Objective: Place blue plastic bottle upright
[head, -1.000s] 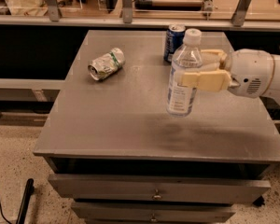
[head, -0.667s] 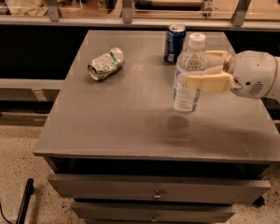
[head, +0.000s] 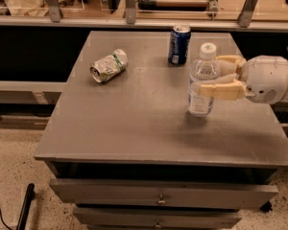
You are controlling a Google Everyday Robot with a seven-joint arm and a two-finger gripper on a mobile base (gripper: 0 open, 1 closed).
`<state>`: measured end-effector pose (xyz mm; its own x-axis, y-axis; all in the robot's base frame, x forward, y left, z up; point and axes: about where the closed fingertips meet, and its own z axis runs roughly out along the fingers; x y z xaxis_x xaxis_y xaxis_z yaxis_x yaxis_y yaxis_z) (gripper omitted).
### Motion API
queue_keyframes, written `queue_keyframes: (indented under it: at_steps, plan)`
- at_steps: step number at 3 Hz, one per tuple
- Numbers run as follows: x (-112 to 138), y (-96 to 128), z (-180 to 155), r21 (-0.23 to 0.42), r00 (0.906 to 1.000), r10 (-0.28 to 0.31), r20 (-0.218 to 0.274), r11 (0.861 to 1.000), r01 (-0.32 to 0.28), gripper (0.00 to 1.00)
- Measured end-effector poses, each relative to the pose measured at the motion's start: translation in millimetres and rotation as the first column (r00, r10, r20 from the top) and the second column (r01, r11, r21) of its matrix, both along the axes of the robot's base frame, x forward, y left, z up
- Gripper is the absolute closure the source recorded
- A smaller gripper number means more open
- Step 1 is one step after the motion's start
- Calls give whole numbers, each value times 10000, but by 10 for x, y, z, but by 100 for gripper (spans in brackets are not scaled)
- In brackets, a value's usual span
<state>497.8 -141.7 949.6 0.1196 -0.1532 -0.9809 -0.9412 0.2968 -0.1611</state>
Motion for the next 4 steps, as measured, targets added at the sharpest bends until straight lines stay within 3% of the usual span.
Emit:
queue_keyframes:
  at_steps: [1,2,3,4]
  plan:
    - [35,-75,-89,148,9993,204,-301,9997,-200,15]
    - [81,-115,-172,823,9932,610,-993,9952,-529,0]
    - [130,-203,-232,1439,9828,927,-1600,9871,-696,0]
    - [132,-222,-227,1448,9832,904,-1584,9872,-674,0]
